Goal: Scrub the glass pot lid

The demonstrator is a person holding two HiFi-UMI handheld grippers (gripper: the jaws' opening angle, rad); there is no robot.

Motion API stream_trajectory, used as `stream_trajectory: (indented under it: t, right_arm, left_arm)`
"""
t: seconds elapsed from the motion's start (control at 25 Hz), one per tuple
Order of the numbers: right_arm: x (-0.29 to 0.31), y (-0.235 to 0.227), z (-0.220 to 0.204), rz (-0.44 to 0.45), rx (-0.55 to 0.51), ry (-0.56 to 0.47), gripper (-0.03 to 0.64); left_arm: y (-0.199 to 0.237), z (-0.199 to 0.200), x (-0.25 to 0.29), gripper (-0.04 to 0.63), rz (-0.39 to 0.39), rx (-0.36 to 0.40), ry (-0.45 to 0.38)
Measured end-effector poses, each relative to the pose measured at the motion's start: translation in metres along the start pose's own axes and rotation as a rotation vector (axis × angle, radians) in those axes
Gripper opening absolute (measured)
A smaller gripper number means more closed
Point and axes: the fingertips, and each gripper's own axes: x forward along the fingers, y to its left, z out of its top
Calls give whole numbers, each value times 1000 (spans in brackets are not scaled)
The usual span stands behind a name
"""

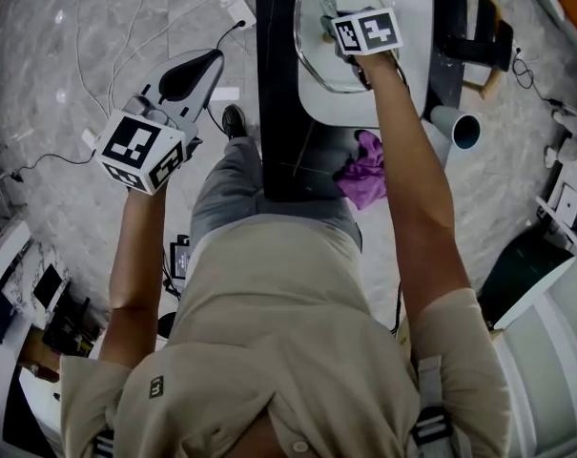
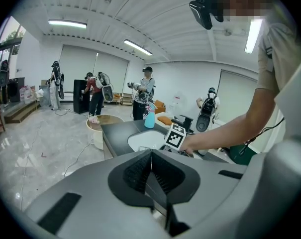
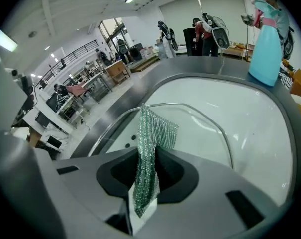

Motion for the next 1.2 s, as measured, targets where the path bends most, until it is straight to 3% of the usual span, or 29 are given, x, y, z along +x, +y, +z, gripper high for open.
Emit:
stream_trajectory:
  t: [0.44, 0.68, 0.88, 1.2]
  right_arm:
    - [-23, 61, -38, -19, 33, 77, 78]
    - [-61, 72, -41, -138, 79, 54, 78]
    - [-123, 89, -12, -234, 62, -78, 78]
    - [-268, 172, 71, -272, -40, -478, 78]
  left_arm:
    - [23, 2, -63, 15, -16, 32, -27]
    - [32, 18, -99, 15, -38, 68, -71]
    - [40, 33, -125, 15, -45, 92, -108]
    - [40, 68, -167, 15, -61, 155, -179]
